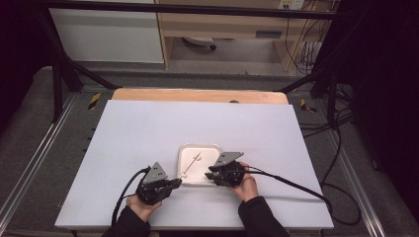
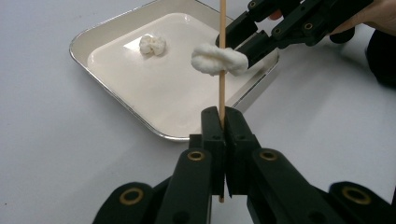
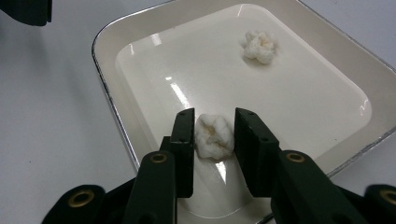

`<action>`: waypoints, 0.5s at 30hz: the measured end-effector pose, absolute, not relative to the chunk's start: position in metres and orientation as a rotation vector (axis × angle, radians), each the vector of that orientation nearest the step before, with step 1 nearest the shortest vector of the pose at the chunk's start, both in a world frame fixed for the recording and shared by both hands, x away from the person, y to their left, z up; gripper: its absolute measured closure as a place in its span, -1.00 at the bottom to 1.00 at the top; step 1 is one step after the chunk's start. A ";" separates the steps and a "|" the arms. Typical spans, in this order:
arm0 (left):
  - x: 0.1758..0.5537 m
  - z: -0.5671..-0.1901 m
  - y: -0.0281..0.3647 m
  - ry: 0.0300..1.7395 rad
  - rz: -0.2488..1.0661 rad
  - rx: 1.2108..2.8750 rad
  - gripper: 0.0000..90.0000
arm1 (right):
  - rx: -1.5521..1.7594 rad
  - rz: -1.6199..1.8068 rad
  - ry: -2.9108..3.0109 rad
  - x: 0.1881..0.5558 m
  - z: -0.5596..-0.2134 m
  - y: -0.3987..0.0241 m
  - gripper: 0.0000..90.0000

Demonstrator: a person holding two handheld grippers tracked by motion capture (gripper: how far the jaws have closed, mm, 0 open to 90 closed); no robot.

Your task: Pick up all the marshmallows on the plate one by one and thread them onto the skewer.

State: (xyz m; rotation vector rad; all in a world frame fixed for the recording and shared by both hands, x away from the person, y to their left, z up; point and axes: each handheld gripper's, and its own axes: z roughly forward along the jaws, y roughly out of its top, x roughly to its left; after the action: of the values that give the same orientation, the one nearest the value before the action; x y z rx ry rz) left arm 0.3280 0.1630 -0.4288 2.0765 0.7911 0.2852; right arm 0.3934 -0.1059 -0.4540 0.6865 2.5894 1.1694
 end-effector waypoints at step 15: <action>0.327 -0.428 0.163 0.785 0.287 2.076 0.96 | 0.806 1.255 2.573 0.394 -0.443 -0.110 0.66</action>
State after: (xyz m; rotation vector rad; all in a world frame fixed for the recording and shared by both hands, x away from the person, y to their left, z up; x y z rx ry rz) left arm 0.3274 0.1633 -0.4282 2.0763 0.7852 0.2870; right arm 0.3941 -0.1105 -0.4429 0.8061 2.5725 1.2553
